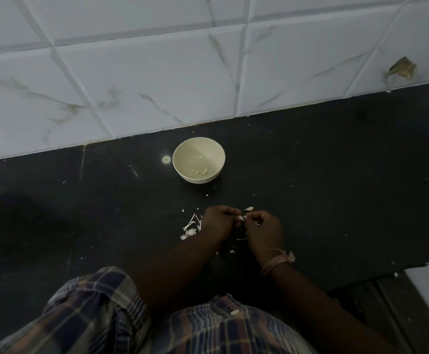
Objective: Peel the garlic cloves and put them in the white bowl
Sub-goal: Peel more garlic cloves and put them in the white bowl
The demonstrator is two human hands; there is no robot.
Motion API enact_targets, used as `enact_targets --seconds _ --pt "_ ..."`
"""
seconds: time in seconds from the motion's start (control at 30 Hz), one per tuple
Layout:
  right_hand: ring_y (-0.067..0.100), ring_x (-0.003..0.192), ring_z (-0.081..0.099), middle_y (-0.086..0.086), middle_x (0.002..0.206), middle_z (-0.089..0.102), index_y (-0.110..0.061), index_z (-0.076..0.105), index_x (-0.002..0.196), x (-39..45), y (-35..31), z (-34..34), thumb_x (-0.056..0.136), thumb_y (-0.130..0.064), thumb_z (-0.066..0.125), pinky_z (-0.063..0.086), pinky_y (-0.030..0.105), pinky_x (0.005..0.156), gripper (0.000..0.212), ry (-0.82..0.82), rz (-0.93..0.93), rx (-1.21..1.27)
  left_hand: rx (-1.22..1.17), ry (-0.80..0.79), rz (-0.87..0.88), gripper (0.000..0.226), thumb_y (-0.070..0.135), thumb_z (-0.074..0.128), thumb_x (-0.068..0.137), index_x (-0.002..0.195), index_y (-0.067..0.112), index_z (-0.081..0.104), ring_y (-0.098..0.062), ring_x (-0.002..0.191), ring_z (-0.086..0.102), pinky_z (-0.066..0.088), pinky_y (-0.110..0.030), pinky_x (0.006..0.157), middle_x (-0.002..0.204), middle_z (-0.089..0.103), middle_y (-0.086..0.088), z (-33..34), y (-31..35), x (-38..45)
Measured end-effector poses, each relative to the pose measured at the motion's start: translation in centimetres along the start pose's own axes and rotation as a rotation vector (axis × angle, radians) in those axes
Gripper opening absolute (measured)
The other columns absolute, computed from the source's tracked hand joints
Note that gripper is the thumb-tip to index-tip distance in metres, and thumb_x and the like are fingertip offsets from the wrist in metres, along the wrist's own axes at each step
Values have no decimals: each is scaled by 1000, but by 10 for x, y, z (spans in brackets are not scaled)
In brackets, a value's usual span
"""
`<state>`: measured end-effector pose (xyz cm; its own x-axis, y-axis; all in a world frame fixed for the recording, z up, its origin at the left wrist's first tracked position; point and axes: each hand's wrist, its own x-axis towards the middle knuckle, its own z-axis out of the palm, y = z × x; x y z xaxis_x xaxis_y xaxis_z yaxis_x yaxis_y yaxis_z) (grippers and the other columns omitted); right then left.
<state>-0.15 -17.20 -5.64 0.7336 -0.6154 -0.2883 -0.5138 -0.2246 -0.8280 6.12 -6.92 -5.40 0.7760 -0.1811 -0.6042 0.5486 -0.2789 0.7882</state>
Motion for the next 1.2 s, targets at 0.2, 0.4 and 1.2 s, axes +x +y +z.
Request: enact_targets --seconds 0.2,0.4,1.2 --pt "11 77 68 -5 81 72 -18 75 85 -3 5 6 91 -18 70 48 21 63 8 2 31 37 -97 -23 14 23 -10 65 88 101 5 76 -22 75 74 63 -32 74 88 77 -17 4 -2 -5" --pt "17 76 69 -2 79 72 -20 72 84 -15 0 13 92 -10 68 52 25 64 13 -44 45 113 -233 -18 -21 17 -6 61 95 95 7 72 -19 68 71 59 -25 61 83 74 -15 -6 -10 -14" --pt "14 78 73 2 84 77 -15 77 99 -64 -74 1 96 -10 64 58 26 72 14 -264 -195 370 -264 157 445 12 10 76 89 100 15 78 -22 91 76 60 -35 84 94 79 -3 -67 14 -91"
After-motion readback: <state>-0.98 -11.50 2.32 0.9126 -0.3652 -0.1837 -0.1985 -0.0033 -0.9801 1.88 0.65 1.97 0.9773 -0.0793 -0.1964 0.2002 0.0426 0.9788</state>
